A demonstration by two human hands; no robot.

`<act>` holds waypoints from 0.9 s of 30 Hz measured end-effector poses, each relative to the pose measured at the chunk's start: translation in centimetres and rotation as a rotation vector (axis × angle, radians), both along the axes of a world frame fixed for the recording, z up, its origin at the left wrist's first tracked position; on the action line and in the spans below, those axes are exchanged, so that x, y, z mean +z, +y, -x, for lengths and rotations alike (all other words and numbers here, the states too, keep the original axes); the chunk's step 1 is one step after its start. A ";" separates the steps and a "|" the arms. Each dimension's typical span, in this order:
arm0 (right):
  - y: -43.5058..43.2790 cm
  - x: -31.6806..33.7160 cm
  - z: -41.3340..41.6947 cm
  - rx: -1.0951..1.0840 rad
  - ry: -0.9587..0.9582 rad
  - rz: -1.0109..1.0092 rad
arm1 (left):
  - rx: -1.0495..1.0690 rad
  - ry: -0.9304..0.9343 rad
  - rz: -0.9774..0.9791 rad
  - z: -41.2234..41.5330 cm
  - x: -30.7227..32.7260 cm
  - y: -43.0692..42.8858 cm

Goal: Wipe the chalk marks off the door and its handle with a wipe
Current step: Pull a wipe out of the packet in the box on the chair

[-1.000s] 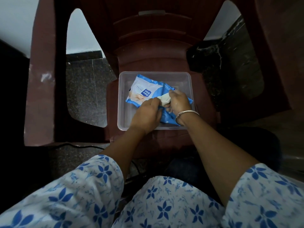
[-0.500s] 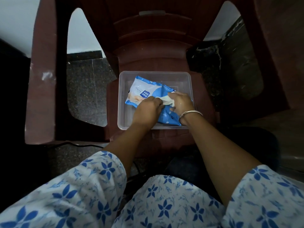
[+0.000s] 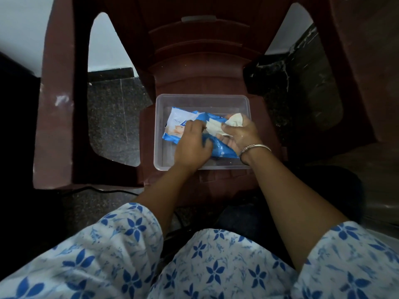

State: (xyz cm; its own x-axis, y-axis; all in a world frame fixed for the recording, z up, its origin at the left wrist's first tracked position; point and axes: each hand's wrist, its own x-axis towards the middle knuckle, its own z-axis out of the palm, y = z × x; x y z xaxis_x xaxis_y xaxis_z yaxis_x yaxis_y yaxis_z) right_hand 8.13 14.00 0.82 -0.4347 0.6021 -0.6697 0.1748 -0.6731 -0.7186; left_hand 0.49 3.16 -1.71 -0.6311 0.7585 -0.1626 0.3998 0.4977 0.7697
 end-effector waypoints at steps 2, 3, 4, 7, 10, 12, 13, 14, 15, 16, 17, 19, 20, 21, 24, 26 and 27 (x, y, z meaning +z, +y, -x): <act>0.2 0.6 -0.2 -0.003 0.058 0.029 | 0.070 -0.140 -0.095 -0.3 1.0 0.6; 0.3 0.9 -0.3 -0.007 0.085 0.045 | 0.103 -0.229 -0.140 -0.5 1.7 1.1; 0.3 1.2 -0.4 -0.009 0.104 0.051 | 0.126 -0.304 -0.177 -0.6 2.4 1.6; 0.3 2.2 -0.8 -0.018 0.137 0.024 | 0.156 -0.379 -0.195 -0.6 3.6 2.7; 1.0 3.6 -1.9 -0.013 0.087 -0.040 | 0.177 -0.408 -0.217 -0.5 4.9 3.5; 1.7 4.6 -3.0 -0.015 0.027 -0.102 | 0.185 -0.486 -0.280 -0.7 6.3 4.2; 2.0 5.3 -3.8 -0.025 0.004 -0.135 | 0.166 -0.535 -0.319 -0.9 7.1 4.7; 2.4 6.2 -4.8 -0.037 -0.005 -0.171 | 0.135 -0.578 -0.359 -1.5 8.1 5.3; 2.7 7.0 -5.7 -0.041 -0.003 -0.200 | 0.111 -0.614 -0.388 -1.8 9.0 5.8; 2.9 7.7 -6.5 -0.042 0.004 -0.225 | 0.092 -0.643 -0.411 -2.2 9.7 6.2; 3.1 8.7 -7.6 -0.057 0.015 -0.253 | 0.064 -0.665 -0.434 -2.7 10.7 6.8; 3.7 11.0 -10.1 -0.097 0.024 -0.327 | -0.018 -0.686 -0.460 -4.0 12.8 8.1; 4.0 12.0 -11.5 -0.119 0.017 -0.373 | -0.072 -0.685 -0.463 -4.7 13.8 8.8; 4.3 13.1 -12.8 -0.145 0.012 -0.416 | -0.127 -0.682 -0.462 -5.4 14.7 9.4; 4.8 16.1 -16.8 -0.237 -0.001 -0.550 | -0.246 -0.666 -0.462 -8.0 17.5 11.2; 4.9 18.1 -19.2 -0.297 -0.025 -0.655 | -0.274 -0.668 -0.494 -10.0 19.3 12.1; 4.9 19.3 -20.7 -0.329 -0.016 -0.707 | -0.294 -0.674 -0.514 -11.3 20.4 12.5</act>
